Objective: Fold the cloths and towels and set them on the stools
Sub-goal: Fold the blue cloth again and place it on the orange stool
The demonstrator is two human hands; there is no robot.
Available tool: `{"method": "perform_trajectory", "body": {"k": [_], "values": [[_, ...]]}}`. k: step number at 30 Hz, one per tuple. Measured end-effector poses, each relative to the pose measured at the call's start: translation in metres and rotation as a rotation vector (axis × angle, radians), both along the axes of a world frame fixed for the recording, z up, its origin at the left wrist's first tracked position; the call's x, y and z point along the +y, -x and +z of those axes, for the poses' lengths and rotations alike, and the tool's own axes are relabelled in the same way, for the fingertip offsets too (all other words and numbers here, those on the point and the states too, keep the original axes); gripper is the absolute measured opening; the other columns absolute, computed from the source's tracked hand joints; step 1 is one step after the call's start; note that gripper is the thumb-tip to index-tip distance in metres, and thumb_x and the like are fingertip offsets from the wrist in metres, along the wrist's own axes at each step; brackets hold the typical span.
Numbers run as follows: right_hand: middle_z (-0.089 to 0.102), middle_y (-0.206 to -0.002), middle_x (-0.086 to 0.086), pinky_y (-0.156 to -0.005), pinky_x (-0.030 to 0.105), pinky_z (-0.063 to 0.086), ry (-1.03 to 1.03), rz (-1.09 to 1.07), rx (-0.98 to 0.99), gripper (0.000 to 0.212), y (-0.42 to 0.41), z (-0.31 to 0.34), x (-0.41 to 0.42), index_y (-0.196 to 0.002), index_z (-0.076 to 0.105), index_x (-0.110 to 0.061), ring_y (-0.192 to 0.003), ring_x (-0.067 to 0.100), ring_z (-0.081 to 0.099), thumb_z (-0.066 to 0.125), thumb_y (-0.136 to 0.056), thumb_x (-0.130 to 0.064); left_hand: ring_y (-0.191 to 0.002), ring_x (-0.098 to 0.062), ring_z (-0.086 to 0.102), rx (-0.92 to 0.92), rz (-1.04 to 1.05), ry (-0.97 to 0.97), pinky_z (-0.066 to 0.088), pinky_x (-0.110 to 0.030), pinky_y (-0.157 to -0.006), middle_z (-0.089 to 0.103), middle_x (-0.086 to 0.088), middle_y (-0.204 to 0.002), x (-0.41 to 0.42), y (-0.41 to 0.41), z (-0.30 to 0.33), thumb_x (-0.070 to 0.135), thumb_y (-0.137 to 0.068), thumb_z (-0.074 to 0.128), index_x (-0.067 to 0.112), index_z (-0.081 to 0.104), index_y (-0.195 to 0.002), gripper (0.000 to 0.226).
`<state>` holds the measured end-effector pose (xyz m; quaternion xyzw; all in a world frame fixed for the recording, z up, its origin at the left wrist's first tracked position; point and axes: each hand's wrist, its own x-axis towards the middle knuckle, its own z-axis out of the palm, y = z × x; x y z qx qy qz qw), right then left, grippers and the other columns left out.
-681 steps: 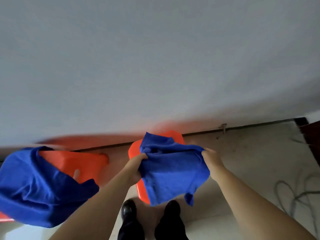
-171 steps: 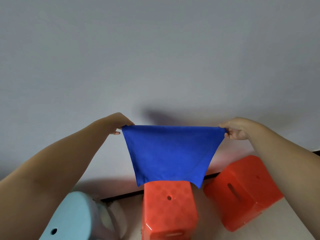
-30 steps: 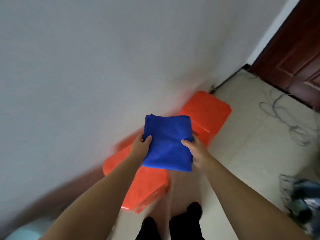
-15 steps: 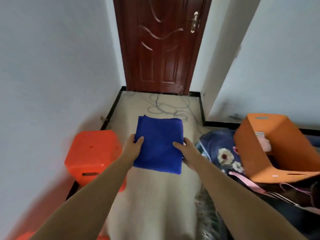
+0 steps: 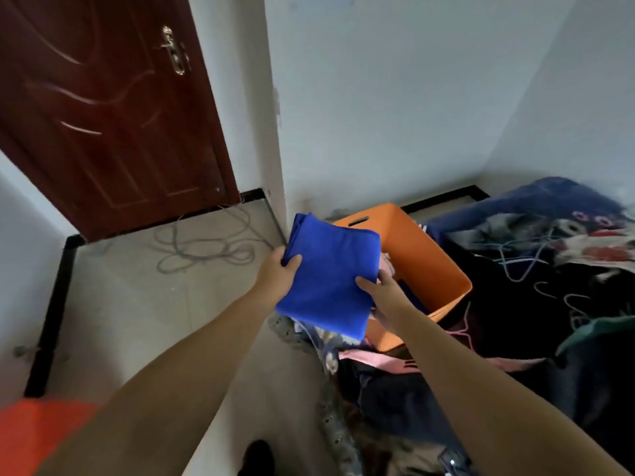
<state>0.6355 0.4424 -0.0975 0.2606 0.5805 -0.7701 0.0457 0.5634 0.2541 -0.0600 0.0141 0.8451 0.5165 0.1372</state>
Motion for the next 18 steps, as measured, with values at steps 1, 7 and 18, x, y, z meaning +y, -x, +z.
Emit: {"method": "perform_trajectory", "body": {"k": [1, 7, 18], "values": [[0.056, -0.118, -0.003, -0.086, 0.044, 0.05, 0.019, -0.027, -0.006, 0.033, 0.005, -0.004, 0.014, -0.119, 0.047, -0.027, -0.101, 0.021, 0.058, 0.06, -0.091, -0.015, -0.099, -0.027, 0.059, -0.001, -0.03, 0.003, 0.049, -0.039, -0.084, 0.059, -0.005, -0.107, 0.019, 0.015, -0.006, 0.029, -0.097, 0.047, 0.012, 0.055, -0.116, 0.027], [0.057, -0.124, 0.001, -0.086, 0.051, 0.053, -0.044, -0.194, -0.086, 0.017, 0.053, -0.023, 0.09, -0.107, 0.054, -0.025, -0.11, 0.026, 0.057, 0.058, -0.092, -0.02, -0.095, -0.021, 0.055, -0.003, -0.217, -0.002, 0.041, -0.028, -0.071, 0.057, -0.002, -0.102, 0.112, 0.099, -0.034, 0.023, -0.097, 0.048, 0.012, 0.055, -0.118, 0.024], [0.055, -0.115, 0.014, -0.098, 0.055, 0.044, -0.061, -0.662, -0.628, 0.032, 0.106, -0.154, 0.172, -0.12, 0.041, -0.015, -0.107, 0.034, 0.053, 0.05, -0.089, -0.011, -0.105, -0.024, 0.056, -0.421, -0.785, 0.31, 0.046, -0.037, -0.092, 0.059, -0.001, -0.116, 0.273, 0.203, -0.18, 0.02, -0.091, 0.052, 0.018, 0.052, -0.126, 0.035]]}}
